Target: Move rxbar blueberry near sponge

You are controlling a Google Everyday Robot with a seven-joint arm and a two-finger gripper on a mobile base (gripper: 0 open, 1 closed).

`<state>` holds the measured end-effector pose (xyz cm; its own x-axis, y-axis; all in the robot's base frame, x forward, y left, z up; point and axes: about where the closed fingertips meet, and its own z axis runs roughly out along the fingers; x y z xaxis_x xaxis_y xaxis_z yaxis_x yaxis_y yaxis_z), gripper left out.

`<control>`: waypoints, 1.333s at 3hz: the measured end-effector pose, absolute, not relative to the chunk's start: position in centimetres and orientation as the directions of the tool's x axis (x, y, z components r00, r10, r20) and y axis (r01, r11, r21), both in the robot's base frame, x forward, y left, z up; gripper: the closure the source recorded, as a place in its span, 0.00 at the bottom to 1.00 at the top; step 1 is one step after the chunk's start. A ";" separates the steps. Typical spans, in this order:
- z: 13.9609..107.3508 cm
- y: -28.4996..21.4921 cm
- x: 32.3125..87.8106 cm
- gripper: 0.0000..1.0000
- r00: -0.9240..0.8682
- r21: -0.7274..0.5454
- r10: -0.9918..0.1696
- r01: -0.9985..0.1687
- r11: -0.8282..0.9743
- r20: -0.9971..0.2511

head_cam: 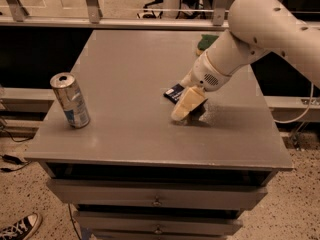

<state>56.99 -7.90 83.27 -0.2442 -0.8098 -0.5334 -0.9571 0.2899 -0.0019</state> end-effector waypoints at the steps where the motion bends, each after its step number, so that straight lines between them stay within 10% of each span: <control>1: 83.3 -8.0 57.3 0.48 -0.242 -0.006 -0.801 -0.956 0.292 -0.547; 3: 84.7 -8.5 57.7 0.95 -0.232 -0.014 -0.780 -0.955 0.295 -0.580; 4: 86.5 -8.9 58.2 1.00 -0.213 -0.030 -0.769 -0.957 0.288 -0.602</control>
Offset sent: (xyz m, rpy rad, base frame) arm 0.0089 -0.0087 0.0142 0.0514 -0.0410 -0.0170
